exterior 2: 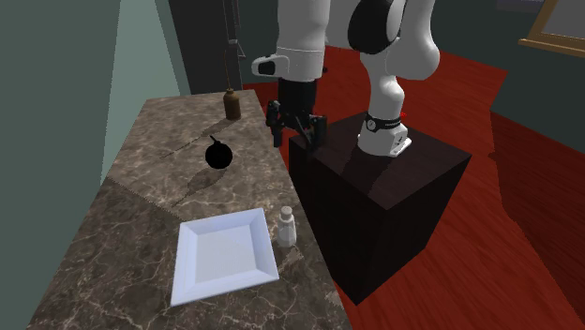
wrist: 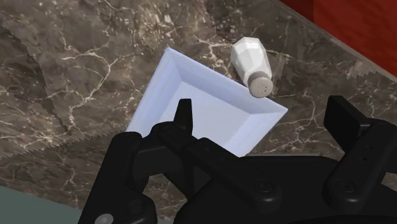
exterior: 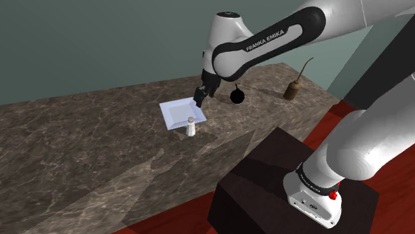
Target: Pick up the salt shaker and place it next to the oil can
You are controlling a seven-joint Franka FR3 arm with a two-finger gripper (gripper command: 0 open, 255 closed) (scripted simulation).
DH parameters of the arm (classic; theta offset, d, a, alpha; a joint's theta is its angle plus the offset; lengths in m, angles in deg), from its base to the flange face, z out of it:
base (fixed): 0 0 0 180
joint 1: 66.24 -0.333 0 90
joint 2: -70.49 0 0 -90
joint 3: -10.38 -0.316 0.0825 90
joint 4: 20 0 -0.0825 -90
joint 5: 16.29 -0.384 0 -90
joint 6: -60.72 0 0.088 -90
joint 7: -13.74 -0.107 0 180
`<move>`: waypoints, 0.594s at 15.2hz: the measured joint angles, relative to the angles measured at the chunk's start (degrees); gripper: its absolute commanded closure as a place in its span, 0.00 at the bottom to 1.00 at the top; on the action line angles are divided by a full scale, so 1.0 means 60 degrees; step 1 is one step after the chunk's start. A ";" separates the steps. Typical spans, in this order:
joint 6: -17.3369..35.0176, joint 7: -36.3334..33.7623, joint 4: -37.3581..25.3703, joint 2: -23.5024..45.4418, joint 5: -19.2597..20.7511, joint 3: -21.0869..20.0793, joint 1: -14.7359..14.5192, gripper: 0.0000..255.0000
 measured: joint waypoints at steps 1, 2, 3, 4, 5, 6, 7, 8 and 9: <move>0.0180 -0.0142 -0.0237 0.0422 0.0118 -0.0076 -0.0017 0.00; 0.0450 -0.0264 -0.0318 0.0793 0.0226 -0.0134 -0.0039 0.00; 0.0668 -0.0384 -0.0379 0.1087 0.0331 -0.0182 -0.0067 0.00; 0.0874 -0.0496 -0.0560 0.1489 0.0477 -0.0206 -0.0081 0.00; 0.1062 -0.0628 -0.0757 0.1896 0.0633 -0.0226 -0.0110 0.00; 0.1187 -0.0730 -0.0954 0.2240 0.0769 -0.0227 -0.0139 0.00; 0.1363 -0.0889 -0.1130 0.2613 0.0933 -0.0233 -0.0201 0.00; 0.1454 -0.0935 -0.1208 0.2798 0.1002 -0.0225 -0.0222 0.00; 0.1559 -0.0988 -0.1251 0.2951 0.1066 -0.0215 -0.0245 0.00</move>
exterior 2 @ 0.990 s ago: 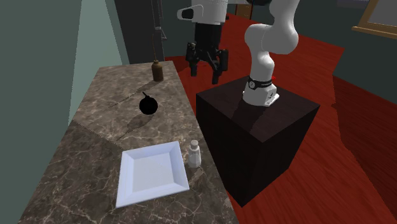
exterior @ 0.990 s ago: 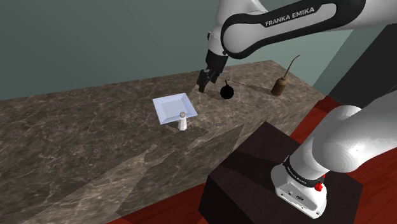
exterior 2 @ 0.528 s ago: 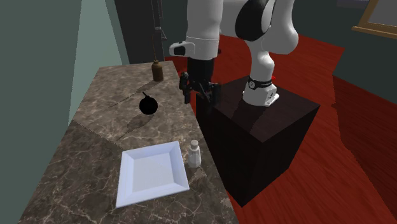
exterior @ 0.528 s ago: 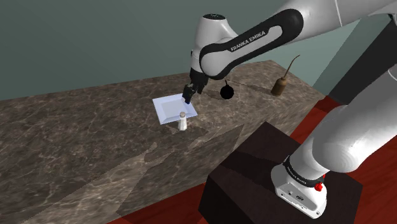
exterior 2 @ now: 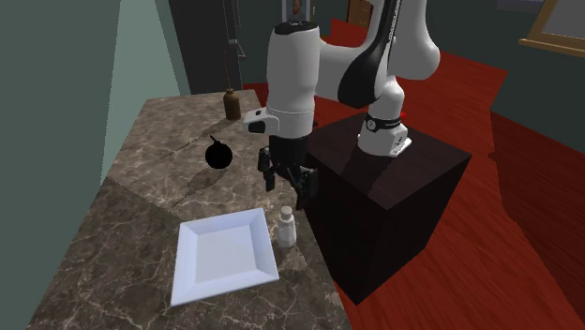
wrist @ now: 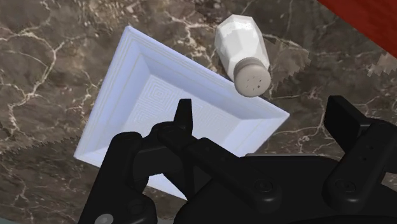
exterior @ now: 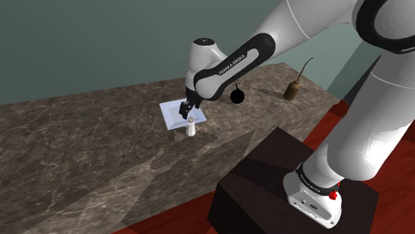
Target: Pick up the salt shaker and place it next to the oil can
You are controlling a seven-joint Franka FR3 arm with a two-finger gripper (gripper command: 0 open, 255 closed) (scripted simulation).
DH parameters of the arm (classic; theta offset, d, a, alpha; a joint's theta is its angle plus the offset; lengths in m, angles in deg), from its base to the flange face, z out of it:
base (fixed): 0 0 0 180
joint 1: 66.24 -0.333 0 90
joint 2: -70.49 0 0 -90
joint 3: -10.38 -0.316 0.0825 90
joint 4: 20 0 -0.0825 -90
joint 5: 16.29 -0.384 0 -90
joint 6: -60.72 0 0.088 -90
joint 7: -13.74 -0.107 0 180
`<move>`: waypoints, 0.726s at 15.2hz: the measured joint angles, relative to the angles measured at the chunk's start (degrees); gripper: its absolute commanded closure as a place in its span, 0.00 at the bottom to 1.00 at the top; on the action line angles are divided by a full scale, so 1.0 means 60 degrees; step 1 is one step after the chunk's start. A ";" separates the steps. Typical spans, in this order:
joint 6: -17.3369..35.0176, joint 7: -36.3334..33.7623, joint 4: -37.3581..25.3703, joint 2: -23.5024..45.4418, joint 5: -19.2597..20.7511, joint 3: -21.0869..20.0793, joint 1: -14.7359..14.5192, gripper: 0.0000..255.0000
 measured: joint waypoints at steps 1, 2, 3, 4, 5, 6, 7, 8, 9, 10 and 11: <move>0.0087 -0.0049 -0.0078 0.0169 0.0066 0.0016 -0.0021 0.00; 0.0191 -0.0107 -0.0102 0.0301 0.0123 0.0028 -0.0048 0.00; 0.0286 -0.0116 -0.0121 0.0419 0.0163 0.0048 -0.0051 0.00; 0.0394 -0.0169 -0.0126 0.0534 0.0214 0.0062 -0.0077 0.00; 0.0508 -0.0216 -0.0130 0.0654 0.0267 0.0079 -0.0101 0.00; 0.0630 -0.0282 -0.0146 0.0797 0.0329 0.0100 -0.0137 0.00; 0.0698 -0.0277 -0.0142 0.0862 0.0349 0.0115 -0.0133 0.00; 0.0743 -0.0277 -0.0147 0.0911 0.0366 0.0128 -0.0131 0.00; 0.0762 -0.0284 -0.0171 0.0954 0.0379 0.0136 -0.0135 0.00; 0.0774 -0.0283 -0.0178 0.0972 0.0384 0.0140 -0.0135 0.00; 0.0782 -0.0283 -0.0179 0.0981 0.0387 0.0142 -0.0135 0.00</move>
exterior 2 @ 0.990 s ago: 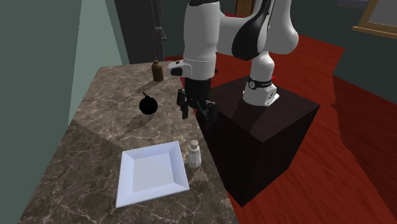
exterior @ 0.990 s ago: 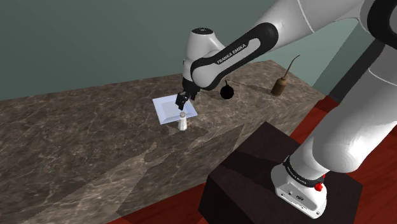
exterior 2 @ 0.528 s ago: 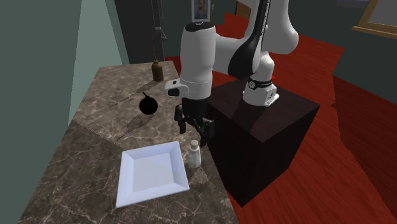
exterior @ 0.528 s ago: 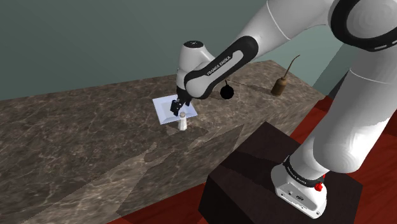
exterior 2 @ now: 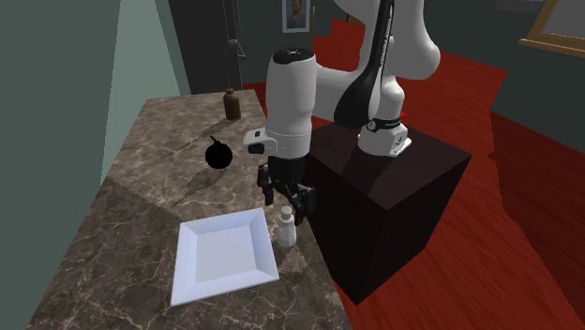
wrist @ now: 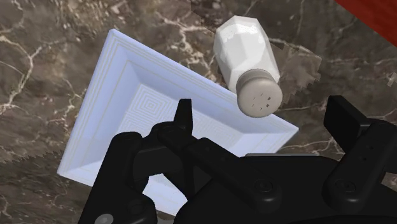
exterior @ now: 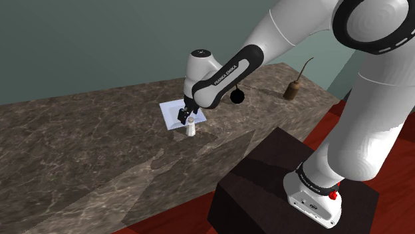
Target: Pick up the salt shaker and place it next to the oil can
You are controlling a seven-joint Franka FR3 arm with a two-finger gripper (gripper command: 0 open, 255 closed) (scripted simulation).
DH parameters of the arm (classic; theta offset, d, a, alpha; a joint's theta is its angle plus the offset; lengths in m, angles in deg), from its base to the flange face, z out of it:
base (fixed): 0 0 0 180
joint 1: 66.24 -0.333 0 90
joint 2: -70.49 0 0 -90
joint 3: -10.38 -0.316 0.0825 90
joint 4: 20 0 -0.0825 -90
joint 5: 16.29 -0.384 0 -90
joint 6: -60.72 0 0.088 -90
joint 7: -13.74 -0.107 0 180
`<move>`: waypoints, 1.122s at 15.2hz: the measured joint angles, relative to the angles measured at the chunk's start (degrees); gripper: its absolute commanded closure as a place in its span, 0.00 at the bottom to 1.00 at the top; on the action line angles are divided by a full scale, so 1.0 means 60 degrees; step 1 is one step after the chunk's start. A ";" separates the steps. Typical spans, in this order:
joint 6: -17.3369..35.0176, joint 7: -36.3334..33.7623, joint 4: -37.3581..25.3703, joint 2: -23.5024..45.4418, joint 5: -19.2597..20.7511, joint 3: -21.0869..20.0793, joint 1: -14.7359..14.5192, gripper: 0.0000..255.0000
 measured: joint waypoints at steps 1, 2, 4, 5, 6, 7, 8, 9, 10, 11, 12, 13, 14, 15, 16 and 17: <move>0.0005 0.0000 0.0000 0.0004 0.0002 0.0001 0.0000 0.00; 0.0007 0.0000 -0.0001 0.0007 0.0002 0.0002 0.0000 0.00; 0.0008 0.0000 -0.0002 0.0009 0.0003 0.0002 0.0000 1.00; 0.0008 0.0000 -0.0002 0.0009 0.0003 0.0002 0.0000 1.00; 0.0010 0.0000 -0.0007 0.0005 0.0002 -0.0002 -0.0003 1.00; 0.0010 -0.0001 -0.0006 0.0003 0.0002 -0.0002 -0.0003 1.00; 0.0009 0.0000 -0.0006 0.0002 0.0002 -0.0002 -0.0002 1.00; 0.0009 -0.0001 -0.0005 0.0001 0.0002 -0.0001 -0.0002 1.00; 0.0009 -0.0003 -0.0004 0.0001 0.0003 -0.0001 -0.0003 1.00; 0.0008 -0.0005 -0.0002 0.0000 0.0003 -0.0001 -0.0004 1.00; 0.0008 -0.0005 0.0001 -0.0003 0.0002 -0.0001 -0.0004 1.00; 0.0008 -0.0003 -0.0004 0.0001 0.0003 -0.0001 -0.0003 1.00; -0.0055 0.0020 -0.0012 -0.0049 -0.0022 -0.0011 0.0011 1.00; -0.0116 0.0047 -0.0001 -0.0120 -0.0051 -0.0023 0.0028 1.00; -0.0201 0.0063 -0.0005 -0.0202 -0.0082 -0.0040 0.0037 1.00; -0.0316 0.0077 -0.0020 -0.0305 -0.0119 -0.0061 0.0042 1.00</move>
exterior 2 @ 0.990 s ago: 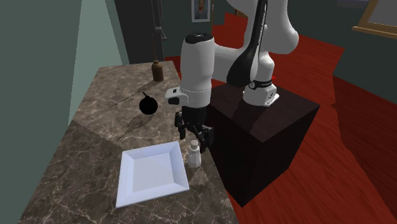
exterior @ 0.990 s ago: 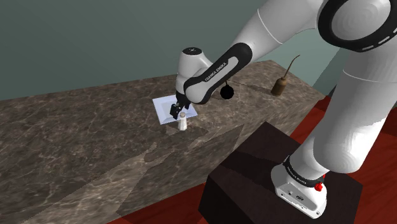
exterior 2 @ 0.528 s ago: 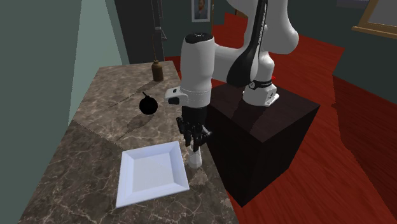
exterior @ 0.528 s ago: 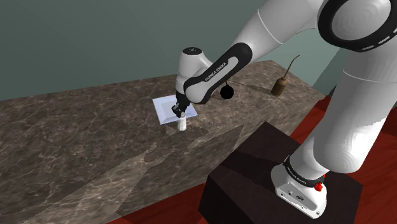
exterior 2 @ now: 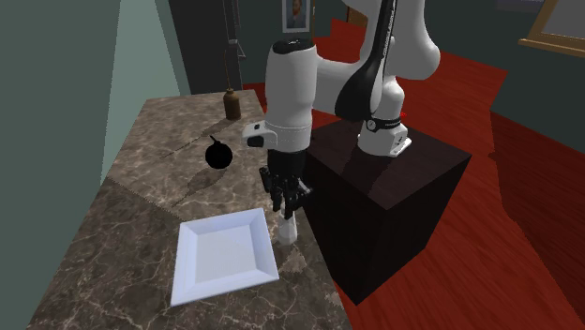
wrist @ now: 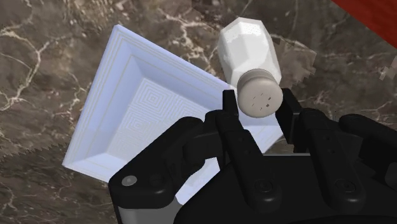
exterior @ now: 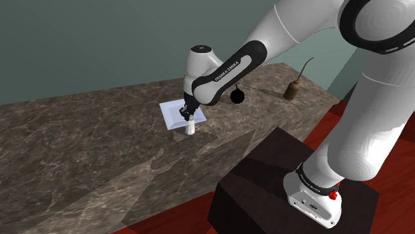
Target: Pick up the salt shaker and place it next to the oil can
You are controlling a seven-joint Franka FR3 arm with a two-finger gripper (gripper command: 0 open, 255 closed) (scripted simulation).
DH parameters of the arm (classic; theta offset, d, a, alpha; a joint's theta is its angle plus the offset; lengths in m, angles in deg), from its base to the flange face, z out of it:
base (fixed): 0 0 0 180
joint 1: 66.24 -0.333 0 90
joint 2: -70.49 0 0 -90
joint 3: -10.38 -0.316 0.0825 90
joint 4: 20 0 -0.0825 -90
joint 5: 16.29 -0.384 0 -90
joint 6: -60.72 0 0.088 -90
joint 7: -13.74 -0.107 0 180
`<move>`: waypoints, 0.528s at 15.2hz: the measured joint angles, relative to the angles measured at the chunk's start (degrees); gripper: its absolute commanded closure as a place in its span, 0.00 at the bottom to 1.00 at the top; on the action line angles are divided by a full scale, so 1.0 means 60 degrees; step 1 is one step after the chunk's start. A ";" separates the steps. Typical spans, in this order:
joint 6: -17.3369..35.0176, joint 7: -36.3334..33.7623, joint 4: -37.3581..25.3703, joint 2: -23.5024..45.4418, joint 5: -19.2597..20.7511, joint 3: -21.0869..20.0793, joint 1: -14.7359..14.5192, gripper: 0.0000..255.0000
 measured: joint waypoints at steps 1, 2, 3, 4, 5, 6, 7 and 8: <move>-0.0124 0.0051 -0.0012 -0.0116 -0.0052 -0.0019 0.0027 1.00; -0.0244 0.0068 -0.0050 -0.0201 -0.0086 -0.0035 0.0034 1.00; -0.0372 0.0082 -0.0065 -0.0316 -0.0128 -0.0057 0.0037 1.00; -0.0464 0.0098 -0.0062 -0.0412 -0.0161 -0.0072 0.0043 1.00; -0.0604 0.0131 -0.0075 -0.0543 -0.0212 -0.0091 0.0056 1.00; -0.0715 0.0138 -0.0114 -0.0617 -0.0237 -0.0103 0.0055 1.00; -0.0833 0.0171 -0.0156 -0.0694 -0.0271 -0.0110 0.0069 1.00; -0.0963 0.0209 -0.0193 -0.0789 -0.0312 -0.0117 0.0084 1.00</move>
